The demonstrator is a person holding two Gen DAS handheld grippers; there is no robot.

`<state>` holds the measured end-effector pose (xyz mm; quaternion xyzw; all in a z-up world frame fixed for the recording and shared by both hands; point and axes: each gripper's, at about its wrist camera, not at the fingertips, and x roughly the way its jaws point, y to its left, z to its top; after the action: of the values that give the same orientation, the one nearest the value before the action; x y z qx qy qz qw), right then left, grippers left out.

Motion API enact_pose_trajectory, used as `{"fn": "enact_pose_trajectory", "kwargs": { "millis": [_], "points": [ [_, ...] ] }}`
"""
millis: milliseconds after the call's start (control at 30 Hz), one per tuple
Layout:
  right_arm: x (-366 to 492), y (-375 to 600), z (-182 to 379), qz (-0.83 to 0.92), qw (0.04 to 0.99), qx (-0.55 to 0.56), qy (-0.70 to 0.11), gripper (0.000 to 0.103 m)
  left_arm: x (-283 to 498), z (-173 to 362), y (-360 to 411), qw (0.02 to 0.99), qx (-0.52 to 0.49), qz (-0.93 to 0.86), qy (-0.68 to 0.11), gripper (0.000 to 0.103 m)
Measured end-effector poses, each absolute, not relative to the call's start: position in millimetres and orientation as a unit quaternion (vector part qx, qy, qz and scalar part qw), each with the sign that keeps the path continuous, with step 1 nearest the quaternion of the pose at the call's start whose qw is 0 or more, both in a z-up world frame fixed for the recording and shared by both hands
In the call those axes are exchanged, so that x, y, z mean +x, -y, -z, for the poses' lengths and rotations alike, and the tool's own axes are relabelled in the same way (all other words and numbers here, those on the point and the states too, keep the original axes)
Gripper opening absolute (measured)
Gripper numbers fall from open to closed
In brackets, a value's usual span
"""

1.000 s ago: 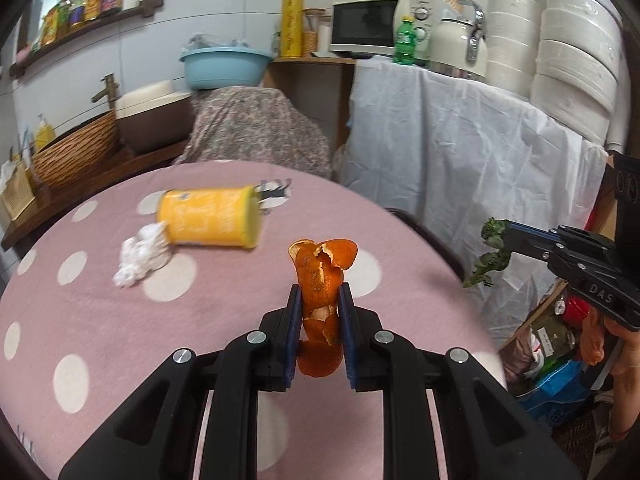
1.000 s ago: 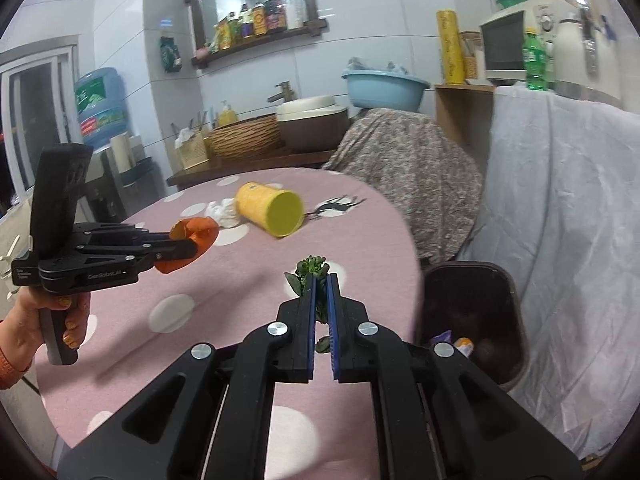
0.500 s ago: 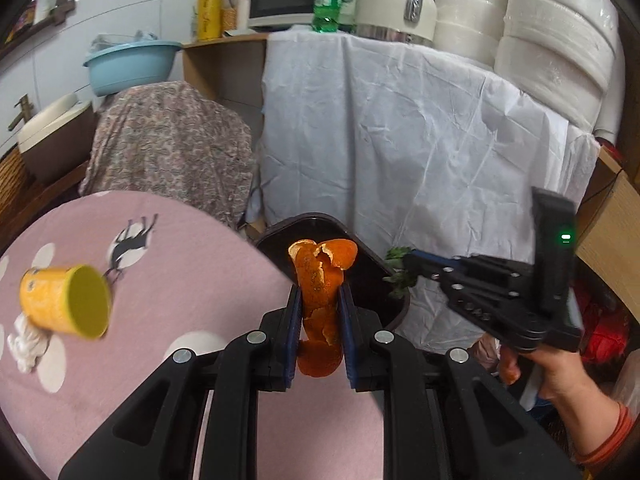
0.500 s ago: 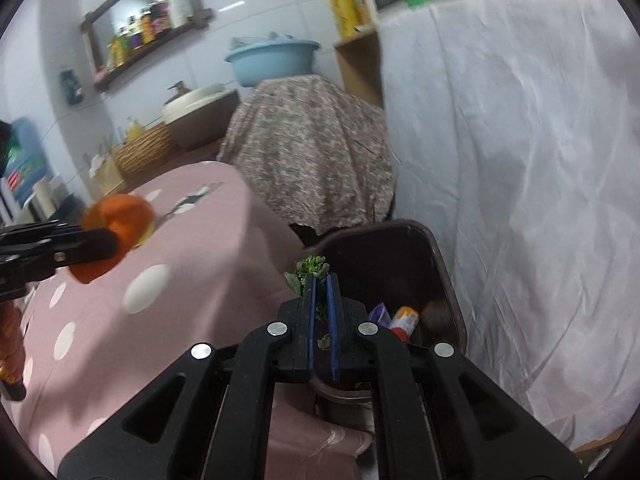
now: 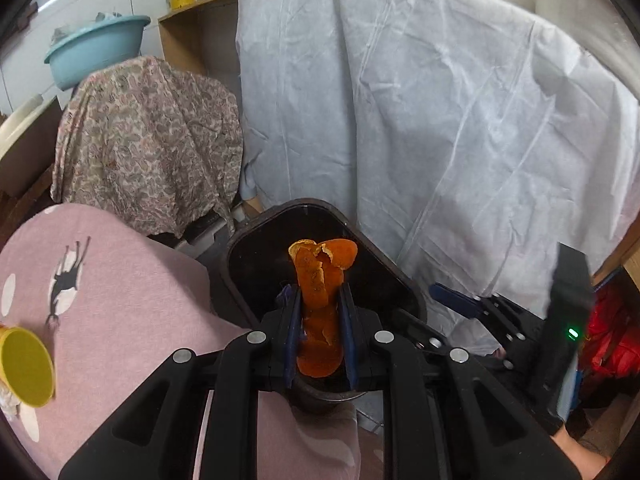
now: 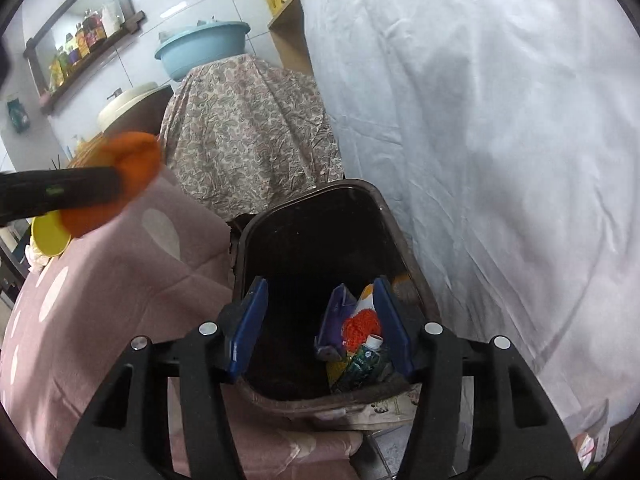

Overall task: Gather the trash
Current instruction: 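Open both tools to drop the scrap and peel into the bin, then move the left tool to the table and grasp the white tissue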

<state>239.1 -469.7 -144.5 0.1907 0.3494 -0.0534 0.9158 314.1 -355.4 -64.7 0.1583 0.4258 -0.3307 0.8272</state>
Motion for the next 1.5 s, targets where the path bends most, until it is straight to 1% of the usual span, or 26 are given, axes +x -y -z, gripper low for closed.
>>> {"fn": "enact_pose_trajectory", "kwargs": {
  "millis": [67,133,200,467,567,633,667,700,733,933,1033,1133,1167,1200,1233,1367,1500],
  "points": [
    [227.9,471.6,144.1,0.059,0.916,0.190,-0.347,0.057,322.4,72.5,364.0,0.822,0.161,0.325,-0.438,0.019],
    [216.5,470.5,142.5,0.066,0.919,0.182,-0.344,0.064,330.6,80.0,372.6,0.819,0.166,0.318,-0.448,0.019],
    [205.2,469.3,142.6,0.072,0.919,0.182,-0.342,0.067,341.0,88.9,381.4,0.809,0.155,0.315,-0.471,0.019],
    [171.3,470.6,146.5,0.073,0.913,0.206,-0.344,0.067,370.3,130.2,404.1,0.787,0.110,0.281,-0.539,0.019],
    [160.6,468.0,143.5,0.083,0.916,0.191,-0.344,0.067,372.3,133.2,409.6,0.789,0.121,0.266,-0.541,0.019],
    [153.9,467.8,141.8,0.088,0.917,0.181,-0.343,0.067,372.1,128.4,412.1,0.795,0.118,0.270,-0.531,0.029],
    [150.9,467.6,141.1,0.090,0.918,0.178,-0.343,0.067,372.5,127.7,413.3,0.796,0.116,0.268,-0.529,0.046],
    [148.6,467.5,140.5,0.091,0.918,0.175,-0.344,0.067,371.8,125.8,412.9,0.800,0.114,0.264,-0.527,0.060],
    [146.8,467.4,139.9,0.091,0.918,0.173,-0.344,0.067,371.2,123.9,412.7,0.803,0.110,0.264,-0.523,0.063],
    [142.7,467.3,136.1,0.085,0.919,0.174,-0.344,0.068,356.6,107.9,402.0,0.804,0.097,0.297,-0.505,0.067],
    [141.3,463.2,132.3,0.079,0.920,0.168,-0.344,0.068,339.5,94.2,385.6,0.809,0.089,0.323,-0.484,0.073],
    [140.4,457.5,128.7,0.070,0.921,0.166,-0.345,0.069,319.8,78.5,358.5,0.816,0.082,0.344,-0.457,0.079],
    [139.7,455.0,127.4,0.066,0.922,0.166,-0.345,0.070,315.6,74.9,350.4,0.818,0.080,0.348,-0.451,0.081],
    [139.5,452.6,126.1,0.063,0.922,0.166,-0.344,0.074,308.7,70.3,338.3,0.820,0.079,0.352,-0.443,0.082],
    [138.8,449.1,124.5,0.059,0.923,0.165,-0.343,0.075,302.9,66.4,326.1,0.822,0.078,0.356,-0.438,0.083],
    [140.8,434.1,118.8,0.040,0.924,0.157,-0.347,0.075,285.7,49.9,276.0,0.834,0.071,0.357,-0.415,0.085],
    [145.0,415.5,109.5,0.017,0.927,0.147,-0.345,0.076,269.7,33.7,228.8,0.859,0.074,0.338,-0.379,0.090]
  ]
}}
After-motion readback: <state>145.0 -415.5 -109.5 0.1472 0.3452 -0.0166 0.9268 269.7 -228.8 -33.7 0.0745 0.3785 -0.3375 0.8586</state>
